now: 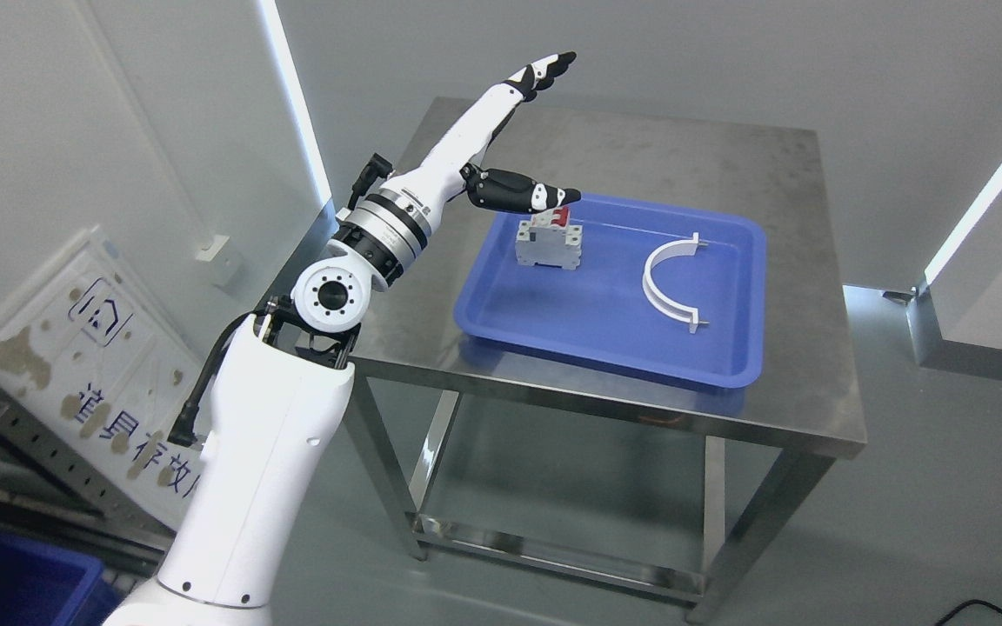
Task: Place circuit breaker on shelf
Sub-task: 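Close the left hand around the grey circuit breaker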
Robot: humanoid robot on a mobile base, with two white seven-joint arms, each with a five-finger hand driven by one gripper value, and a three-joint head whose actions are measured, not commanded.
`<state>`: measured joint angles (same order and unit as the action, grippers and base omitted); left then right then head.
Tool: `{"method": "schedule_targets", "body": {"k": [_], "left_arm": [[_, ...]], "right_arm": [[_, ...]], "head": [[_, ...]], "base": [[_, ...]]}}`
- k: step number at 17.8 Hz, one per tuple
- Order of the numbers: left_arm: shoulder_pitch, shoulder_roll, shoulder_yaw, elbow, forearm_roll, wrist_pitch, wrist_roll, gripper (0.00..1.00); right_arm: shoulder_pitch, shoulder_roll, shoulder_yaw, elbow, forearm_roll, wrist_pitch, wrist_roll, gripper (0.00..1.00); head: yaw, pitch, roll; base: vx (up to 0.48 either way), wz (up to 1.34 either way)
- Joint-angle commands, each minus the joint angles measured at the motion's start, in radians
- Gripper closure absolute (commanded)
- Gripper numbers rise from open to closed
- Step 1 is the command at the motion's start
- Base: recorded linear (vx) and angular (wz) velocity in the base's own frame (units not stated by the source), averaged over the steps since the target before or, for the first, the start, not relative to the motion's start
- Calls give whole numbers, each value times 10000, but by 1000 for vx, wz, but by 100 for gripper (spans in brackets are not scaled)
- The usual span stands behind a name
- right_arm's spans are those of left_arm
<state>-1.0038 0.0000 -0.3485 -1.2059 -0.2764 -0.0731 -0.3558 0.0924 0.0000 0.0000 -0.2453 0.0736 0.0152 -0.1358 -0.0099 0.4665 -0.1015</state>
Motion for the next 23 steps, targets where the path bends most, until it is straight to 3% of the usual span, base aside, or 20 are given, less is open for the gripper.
{"method": "schedule_targets", "body": {"k": [1,2,7,11,18,23], "left_arm": [[875,174,91,1016,-948,102,-1357,12],[1214,213,566,756,-979,102,-1852,16],[1984,1119,2316,295,-1025,25,-1979,17],[2611,1580,2504,64,-1025,10,-2056,17],[2370,615,2289,201,-1423,-312,-2271,43],[1756,174,2228,936,-2174,-328,-2271,46]], "right_arm": [[-4,-175,199,-1,0,630,-8,0],[-4,-175,199,-1,0,630,-8,0],[-4,-175,199,-1,0,630,-8,0],[-4,-175,199,-1,0,630,-8,0],[-4,-175,199,-1,0,630,-8,0],[-4,-175,199,-1,0,630,-8,0]], "head": [[0,0,0],[0,0,0],[0,0,0],[0,0,0],[0,0,0],[0,0,0]], "base": [[219,-283],[261,-257],[192,-175],[100,-126],[12,-38],[0,0]]}}
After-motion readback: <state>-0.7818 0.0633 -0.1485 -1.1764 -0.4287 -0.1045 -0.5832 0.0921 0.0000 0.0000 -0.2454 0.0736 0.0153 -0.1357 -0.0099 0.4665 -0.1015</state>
